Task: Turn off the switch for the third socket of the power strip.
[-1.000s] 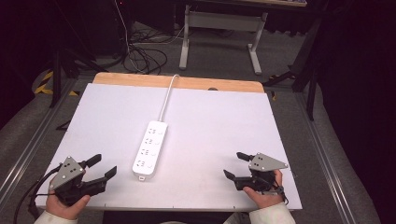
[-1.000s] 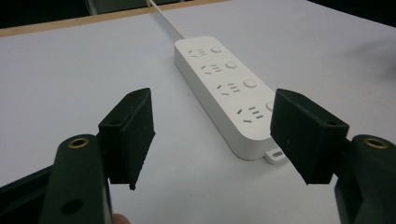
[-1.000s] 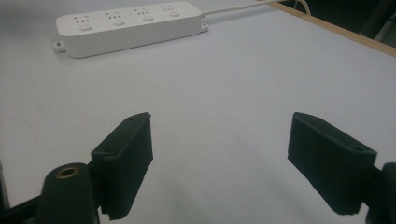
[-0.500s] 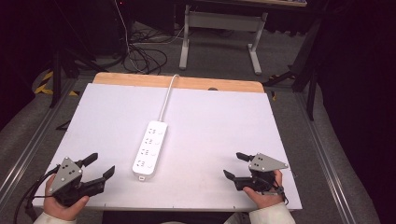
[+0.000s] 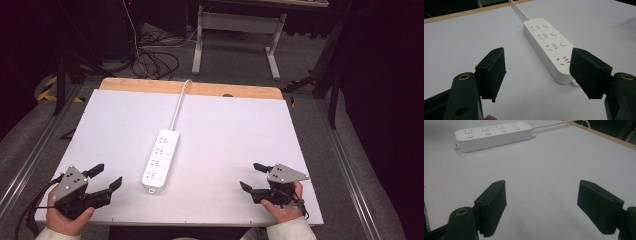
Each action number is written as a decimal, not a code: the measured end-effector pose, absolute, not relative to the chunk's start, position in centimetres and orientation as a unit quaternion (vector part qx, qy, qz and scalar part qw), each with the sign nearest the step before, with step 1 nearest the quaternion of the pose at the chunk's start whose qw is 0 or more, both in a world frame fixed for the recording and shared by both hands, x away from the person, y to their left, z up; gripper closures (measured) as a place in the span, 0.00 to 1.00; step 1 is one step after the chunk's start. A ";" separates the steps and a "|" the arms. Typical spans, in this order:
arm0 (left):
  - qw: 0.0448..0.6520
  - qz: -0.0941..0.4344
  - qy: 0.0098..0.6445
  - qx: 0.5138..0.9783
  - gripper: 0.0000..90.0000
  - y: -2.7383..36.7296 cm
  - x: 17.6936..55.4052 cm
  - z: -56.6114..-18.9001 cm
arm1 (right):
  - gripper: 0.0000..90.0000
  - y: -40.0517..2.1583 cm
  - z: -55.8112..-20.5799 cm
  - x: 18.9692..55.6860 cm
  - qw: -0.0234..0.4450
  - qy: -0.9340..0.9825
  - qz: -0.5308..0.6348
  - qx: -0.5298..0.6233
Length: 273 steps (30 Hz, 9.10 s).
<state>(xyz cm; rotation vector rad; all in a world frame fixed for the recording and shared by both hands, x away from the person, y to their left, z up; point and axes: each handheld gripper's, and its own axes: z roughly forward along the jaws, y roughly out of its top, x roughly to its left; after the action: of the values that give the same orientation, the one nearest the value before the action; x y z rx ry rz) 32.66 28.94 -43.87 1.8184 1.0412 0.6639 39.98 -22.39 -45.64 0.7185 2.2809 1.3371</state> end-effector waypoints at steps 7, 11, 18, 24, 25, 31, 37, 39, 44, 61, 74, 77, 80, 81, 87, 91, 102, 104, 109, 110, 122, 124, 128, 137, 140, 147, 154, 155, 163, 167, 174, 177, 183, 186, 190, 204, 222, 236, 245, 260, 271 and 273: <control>0.456 0.254 0.419 0.743 0.32 28.4 33.0 -42.9 | 0.26 -22.3 -45.7 40.1 0.198 0.817 0.477 0.257; 0.457 0.248 0.420 0.743 0.33 28.2 33.3 -42.3 | 0.27 -22.2 -45.7 40.1 0.196 0.818 0.475 0.257; 0.455 0.253 0.410 0.749 0.33 27.2 34.2 -40.8 | 0.27 -22.2 -45.8 40.1 0.194 0.819 0.476 0.255; 0.456 0.248 0.406 0.752 0.33 26.2 35.2 -40.3 | 0.27 -22.2 -45.8 40.1 0.195 0.820 0.475 0.253; 0.456 0.247 0.405 0.753 0.33 26.0 35.4 -40.2 | 0.27 -22.2 -45.8 40.1 0.195 0.820 0.475 0.254; 0.453 0.241 0.398 0.760 0.33 25.0 36.3 -40.0 | 0.27 -22.3 -45.8 40.1 0.196 0.819 0.476 0.252; 0.453 0.236 0.394 0.764 0.33 24.2 37.0 -39.8 | 0.27 -22.2 -45.8 40.1 0.195 0.819 0.477 0.252; 0.453 0.236 0.391 0.766 0.33 23.9 37.2 -39.8 | 0.27 -22.2 -45.8 40.1 0.195 0.819 0.477 0.252; 0.454 0.227 0.392 0.767 0.33 23.1 37.8 -39.9 | 0.27 -22.2 -45.8 40.1 0.196 0.819 0.478 0.250; 0.443 0.221 0.383 0.780 0.34 20.9 39.8 -40.3 | 0.27 -22.3 -45.9 40.2 0.194 0.819 0.479 0.248; 0.435 0.213 0.384 0.786 0.37 19.4 41.3 -41.0 | 0.27 -22.4 -45.9 40.2 0.192 0.819 0.479 0.249; 0.432 0.210 0.385 0.788 0.40 19.3 41.4 -41.2 | 0.27 -22.4 -46.0 40.2 0.192 0.820 0.478 0.247; 0.431 0.212 0.385 0.788 0.49 19.3 41.6 -41.4 | 0.27 -22.3 -46.0 40.2 0.192 0.820 0.479 0.247; 0.432 0.206 0.383 0.790 0.53 19.4 41.8 -41.4 | 0.27 -22.3 -46.0 40.2 0.192 0.820 0.479 0.246; 0.427 0.183 0.398 0.791 0.84 19.3 42.3 -41.9 | 0.27 -22.4 -45.9 40.2 0.192 0.820 0.480 0.245; 0.420 0.172 0.401 0.796 0.99 19.2 42.7 -42.1 | 0.27 -22.4 -45.9 40.2 0.192 0.820 0.480 0.245; 0.401 0.152 0.402 0.809 1.00 18.8 43.4 -42.7 | 0.27 -22.3 -46.0 40.2 0.189 0.822 0.479 0.241; 0.397 0.141 0.408 0.810 1.00 18.7 43.5 -42.9 | 0.27 -22.3 -46.0 40.2 0.189 0.823 0.480 0.240; 0.378 0.126 0.420 0.816 1.00 18.5 44.0 -43.2 | 0.27 -22.4 -46.0 40.2 0.188 0.822 0.481 0.241; 0.376 0.117 0.423 0.816 1.00 18.4 44.1 -43.4 | 0.27 -22.4 -45.9 40.2 0.188 0.822 0.480 0.241; 0.338 0.089 0.437 0.829 1.00 18.0 45.0 -44.4 | 0.27 -22.4 -45.9 40.2 0.185 0.821 0.484 0.239; 0.336 0.089 0.437 0.830 1.00 17.9 45.0 -44.5 | 0.27 -22.4 -45.9 40.2 0.185 0.821 0.485 0.238; 0.329 0.085 0.437 0.833 1.00 17.8 45.1 -44.6 | 0.27 -22.4 -45.9 40.2 0.183 0.821 0.486 0.237; 0.318 0.090 0.435 0.837 1.00 17.7 45.1 -44.8 | 0.27 -22.5 -45.9 40.2 0.181 0.821 0.487 0.236; 0.315 0.098 0.436 0.837 1.00 17.5 45.0 -44.9 | 0.27 -22.4 -45.9 40.2 0.180 0.821 0.487 0.236; 0.309 0.107 0.432 0.841 1.00 17.2 44.9 -45.0 | 0.27 -22.4 -46.0 40.3 0.180 0.822 0.486 0.237; 0.307 0.113 0.430 0.841 1.00 17.1 44.8 -45.1 | 0.27 -22.4 -46.0 40.3 0.179 0.822 0.485 0.238; 0.306 0.115 0.429 0.842 1.00 17.0 44.8 -45.0 | 0.27 -22.4 -46.0 40.3 0.179 0.822 0.485 0.239; 0.302 0.126 0.423 0.845 1.00 16.8 44.6 -45.1 | 0.27 -22.4 -46.0 40.2 0.179 0.822 0.484 0.240; 0.303 0.123 0.423 0.845 1.00 16.9 44.6 -45.1 | 0.27 -22.4 -46.0 40.2 0.179 0.822 0.485 0.240; 0.293 0.126 0.431 0.844 1.00 16.6 44.6 -45.1 | 0.27 -22.3 -46.1 40.2 0.179 0.823 0.483 0.240; 0.295 0.130 0.427 0.845 1.00 16.6 44.6 -45.1 | 0.27 -22.3 -46.1 40.2 0.178 0.823 0.483 0.240; 0.335 0.135 0.436 0.824 1.00 17.9 44.1 -44.6 | 0.27 -22.3 -46.0 40.2 0.180 0.823 0.483 0.238; 0.381 0.149 0.429 0.806 1.00 18.4 43.4 -42.8 | 0.27 -22.4 -46.0 40.2 0.180 0.822 0.484 0.239; 0.387 0.158 0.415 0.808 1.00 18.3 42.9 -41.7 | 0.27 -22.3 -46.1 40.2 0.180 0.824 0.482 0.238; 0.392 0.152 0.403 0.813 1.00 17.9 42.4 -41.2 | 0.27 -22.4 -46.0 40.2 0.180 0.822 0.483 0.241; 0.423 0.175 0.360 0.813 0.50 17.9 41.3 -39.4 | 0.27 -22.4 -46.2 40.3 0.178 0.823 0.483 0.241; 0.450 0.203 0.338 0.801 0.28 20.6 40.1 -38.1 | 0.27 -22.4 -46.1 40.3 0.180 0.823 0.482 0.243; 0.461 0.222 0.350 0.785 0.20 23.3 39.7 -38.6 | 0.27 -22.5 -46.1 40.3 0.180 0.822 0.484 0.242; 0.479 0.242 0.374 0.757 0.16 27.1 38.1 -40.3 | 0.27 -22.5 -46.0 40.2 0.183 0.821 0.484 0.242; 0.484 0.263 0.375 0.746 0.16 28.8 36.8 -42.0 | 0.27 -22.5 -46.0 40.2 0.183 0.821 0.483 0.242; 0.485 0.271 0.373 0.743 0.15 29.1 36.6 -42.4 | 0.27 -22.5 -46.0 40.2 0.183 0.821 0.483 0.241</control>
<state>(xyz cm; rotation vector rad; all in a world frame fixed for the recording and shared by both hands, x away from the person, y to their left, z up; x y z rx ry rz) 36.61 29.08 -42.43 1.8090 0.9083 0.6606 40.20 -22.53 -46.03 0.6802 2.3169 1.3633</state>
